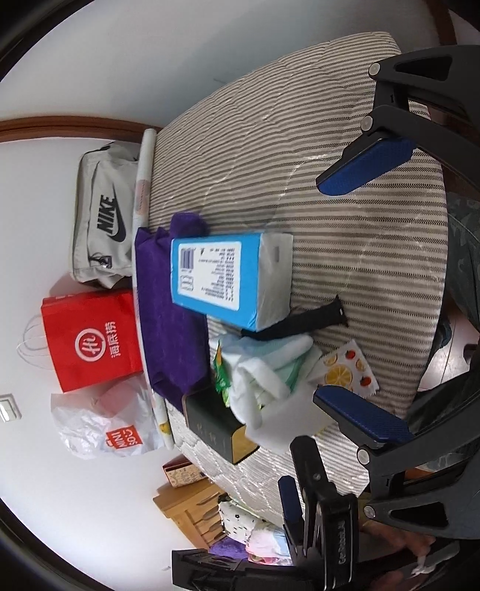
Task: Organize soft objects
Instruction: 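Grasp the white sponge block with the left tool while the right tool grasps the green snack packet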
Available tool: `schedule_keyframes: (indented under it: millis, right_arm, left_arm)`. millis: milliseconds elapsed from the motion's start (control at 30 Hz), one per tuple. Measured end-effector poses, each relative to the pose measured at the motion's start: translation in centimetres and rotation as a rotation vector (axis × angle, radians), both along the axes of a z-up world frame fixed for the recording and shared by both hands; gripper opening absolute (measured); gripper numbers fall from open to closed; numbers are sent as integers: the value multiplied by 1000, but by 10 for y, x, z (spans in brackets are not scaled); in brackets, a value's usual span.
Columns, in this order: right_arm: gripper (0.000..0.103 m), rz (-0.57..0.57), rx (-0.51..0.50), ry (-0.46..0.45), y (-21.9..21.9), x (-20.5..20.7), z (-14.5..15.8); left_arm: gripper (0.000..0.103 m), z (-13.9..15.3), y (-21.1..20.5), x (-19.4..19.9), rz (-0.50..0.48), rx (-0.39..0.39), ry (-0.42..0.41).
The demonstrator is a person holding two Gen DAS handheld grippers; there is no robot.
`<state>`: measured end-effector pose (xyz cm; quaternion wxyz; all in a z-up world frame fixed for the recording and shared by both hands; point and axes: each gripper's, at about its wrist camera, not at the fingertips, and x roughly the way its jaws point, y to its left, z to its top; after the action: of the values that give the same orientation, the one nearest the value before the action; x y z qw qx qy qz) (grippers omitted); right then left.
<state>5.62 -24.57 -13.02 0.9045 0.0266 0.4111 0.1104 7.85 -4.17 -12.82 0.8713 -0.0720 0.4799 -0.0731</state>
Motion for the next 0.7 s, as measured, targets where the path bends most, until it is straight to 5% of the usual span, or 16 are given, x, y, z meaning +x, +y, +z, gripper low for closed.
schedule_keyframes:
  millis: [233, 367, 700]
  right_arm:
    - [102, 12, 36, 48, -5, 9, -19]
    - [102, 20, 33, 62, -4, 12, -25]
    - [102, 53, 33, 79, 11, 21, -30]
  left_arm:
    - [102, -20, 1, 28, 93, -12, 77]
    - [78, -22, 10, 33, 103, -43, 66]
    - [71, -2, 40, 22, 56, -56, 3]
